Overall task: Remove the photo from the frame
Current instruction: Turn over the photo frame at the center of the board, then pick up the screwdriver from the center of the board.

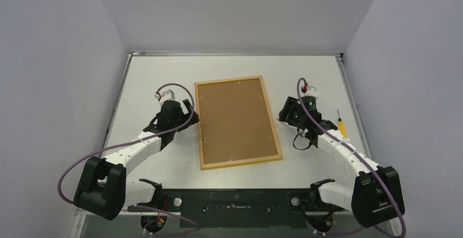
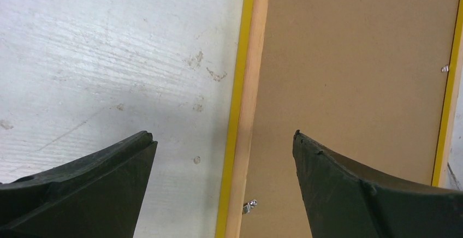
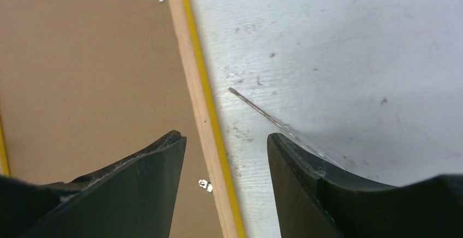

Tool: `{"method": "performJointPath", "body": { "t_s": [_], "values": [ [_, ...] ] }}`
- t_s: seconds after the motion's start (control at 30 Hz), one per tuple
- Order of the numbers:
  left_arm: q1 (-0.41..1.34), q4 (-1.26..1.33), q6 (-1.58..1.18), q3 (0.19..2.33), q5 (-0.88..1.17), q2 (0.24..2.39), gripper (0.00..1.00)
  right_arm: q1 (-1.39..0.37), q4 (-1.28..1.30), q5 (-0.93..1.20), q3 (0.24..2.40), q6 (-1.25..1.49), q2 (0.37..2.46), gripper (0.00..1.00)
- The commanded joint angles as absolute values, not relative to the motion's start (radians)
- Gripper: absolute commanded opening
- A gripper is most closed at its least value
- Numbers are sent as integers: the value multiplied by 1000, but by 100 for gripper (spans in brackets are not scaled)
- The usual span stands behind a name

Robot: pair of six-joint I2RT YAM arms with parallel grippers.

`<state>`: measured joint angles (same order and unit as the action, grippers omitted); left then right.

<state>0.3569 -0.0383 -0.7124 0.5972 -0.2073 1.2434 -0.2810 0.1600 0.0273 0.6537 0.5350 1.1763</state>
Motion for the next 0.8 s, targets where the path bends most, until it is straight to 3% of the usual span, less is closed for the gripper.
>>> {"method": "performJointPath", "body": {
  "t_s": [0.0,0.43,0.77],
  "values": [
    [360,48,-693,564,-141,1241,97,-272,241,-166,668,576,1140,56],
    [379,235,-663,425,-74,1084,98,-203,534,-346,730,995,1141,52],
    [383,245,-684,411,-63,1057,98,-188,690,-332,798,1349,1220,51]
  ]
}}
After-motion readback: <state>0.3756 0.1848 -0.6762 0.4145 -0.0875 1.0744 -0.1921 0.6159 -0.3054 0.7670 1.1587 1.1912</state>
